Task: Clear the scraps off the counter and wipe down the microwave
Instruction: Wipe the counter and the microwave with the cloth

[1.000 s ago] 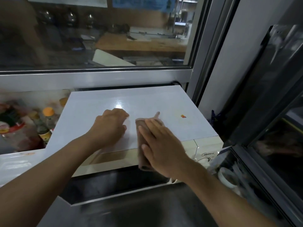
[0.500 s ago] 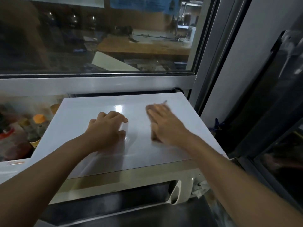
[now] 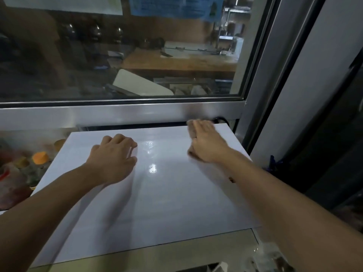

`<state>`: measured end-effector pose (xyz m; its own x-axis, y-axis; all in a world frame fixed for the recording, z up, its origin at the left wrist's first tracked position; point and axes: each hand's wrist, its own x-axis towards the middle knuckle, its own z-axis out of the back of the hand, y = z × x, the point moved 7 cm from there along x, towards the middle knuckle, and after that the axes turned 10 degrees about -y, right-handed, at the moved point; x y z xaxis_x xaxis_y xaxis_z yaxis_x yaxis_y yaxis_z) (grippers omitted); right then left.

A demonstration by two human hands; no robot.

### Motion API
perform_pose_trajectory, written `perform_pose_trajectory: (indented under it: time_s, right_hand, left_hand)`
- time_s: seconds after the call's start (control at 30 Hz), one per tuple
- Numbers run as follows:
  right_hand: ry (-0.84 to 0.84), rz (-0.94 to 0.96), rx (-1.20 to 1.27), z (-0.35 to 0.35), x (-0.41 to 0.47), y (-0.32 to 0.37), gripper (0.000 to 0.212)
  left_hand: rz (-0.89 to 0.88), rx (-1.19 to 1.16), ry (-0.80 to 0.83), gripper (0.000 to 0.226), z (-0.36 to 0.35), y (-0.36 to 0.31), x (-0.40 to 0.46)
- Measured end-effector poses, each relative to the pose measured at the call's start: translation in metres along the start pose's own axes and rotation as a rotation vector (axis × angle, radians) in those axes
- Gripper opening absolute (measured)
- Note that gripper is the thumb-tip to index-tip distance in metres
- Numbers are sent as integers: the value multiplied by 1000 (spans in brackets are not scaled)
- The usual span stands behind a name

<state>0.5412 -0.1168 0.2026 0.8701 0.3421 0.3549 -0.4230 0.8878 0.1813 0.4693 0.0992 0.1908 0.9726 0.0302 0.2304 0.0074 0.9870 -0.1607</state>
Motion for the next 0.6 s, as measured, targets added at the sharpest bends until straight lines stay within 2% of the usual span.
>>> perform_pose_trajectory:
  time_s: [0.03, 0.1, 0.17, 0.27, 0.37, 0.43, 0.6]
  right_hand:
    - [-12, 76, 62, -5, -1, 19, 67]
    - [-10, 256, 185, -11, -16, 53, 56]
    - [59, 304, 251, -8, -30, 50, 53]
    - [79, 252, 107, 6, -23, -4, 55]
    - [32, 11, 55, 16, -2, -53, 43]
    - [13, -42, 82, 12, 11, -53, 40]
    - [10, 19, 170, -10, 34, -5, 27]
  left_hand:
    - [2, 0, 1, 43, 0, 1, 0]
    - [6, 0, -2, 43, 0, 2, 0]
    - [0, -2, -4, 42, -1, 2, -2]
    - [-19, -11, -8, 41, -2, 3, 0]
    - [-27, -24, -22, 41, -2, 3, 1]
    - [-38, -28, -37, 41, -2, 3, 0]
    - [-78, -1, -37, 42, 0, 1, -3]
